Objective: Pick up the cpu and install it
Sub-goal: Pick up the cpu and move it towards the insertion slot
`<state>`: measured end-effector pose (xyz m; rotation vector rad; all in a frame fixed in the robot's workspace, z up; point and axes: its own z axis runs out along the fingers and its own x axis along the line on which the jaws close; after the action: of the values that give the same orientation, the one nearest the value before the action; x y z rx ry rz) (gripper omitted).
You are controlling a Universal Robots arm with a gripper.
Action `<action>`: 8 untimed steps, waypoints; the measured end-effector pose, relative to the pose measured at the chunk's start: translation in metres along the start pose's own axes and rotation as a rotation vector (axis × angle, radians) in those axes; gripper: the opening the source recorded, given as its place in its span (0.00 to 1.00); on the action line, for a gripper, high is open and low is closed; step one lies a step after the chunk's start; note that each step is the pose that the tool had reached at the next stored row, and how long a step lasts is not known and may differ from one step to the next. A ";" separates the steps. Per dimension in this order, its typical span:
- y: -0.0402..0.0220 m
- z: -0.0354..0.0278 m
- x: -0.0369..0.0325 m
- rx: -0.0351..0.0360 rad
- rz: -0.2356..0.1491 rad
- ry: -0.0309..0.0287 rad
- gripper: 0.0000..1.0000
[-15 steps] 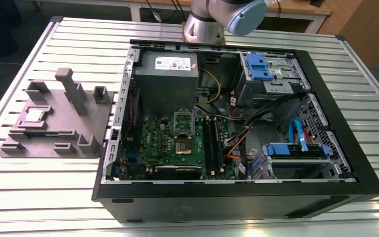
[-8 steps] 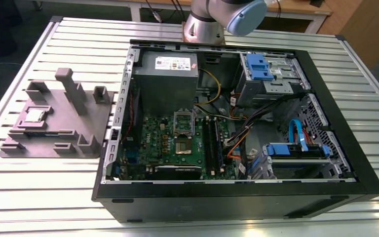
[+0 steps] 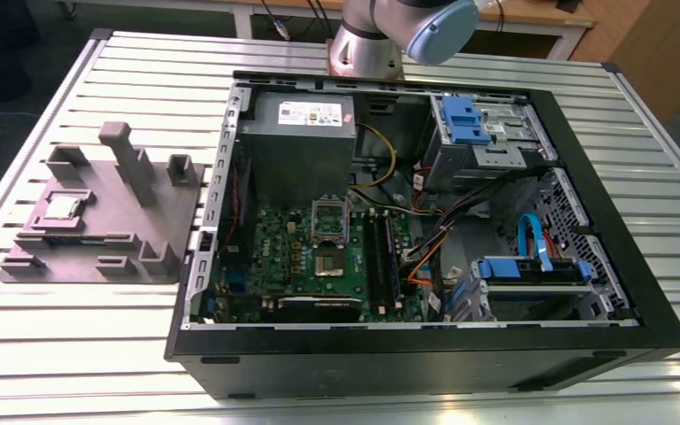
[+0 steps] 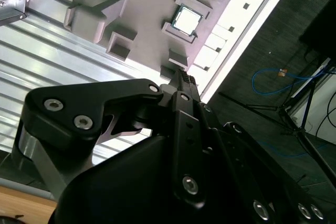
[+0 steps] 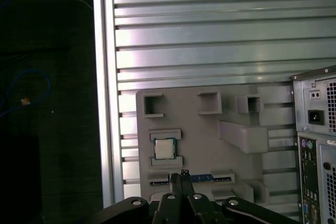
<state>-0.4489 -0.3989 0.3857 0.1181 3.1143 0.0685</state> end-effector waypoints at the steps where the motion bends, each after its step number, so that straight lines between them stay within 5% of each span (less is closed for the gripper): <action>1: 0.0000 0.0000 0.0001 0.0000 0.000 0.0000 0.11; 8: 0.0000 0.0000 0.0003 0.0000 0.000 0.0000 0.41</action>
<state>-0.4492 -0.3989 0.3857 0.1181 3.1143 0.0685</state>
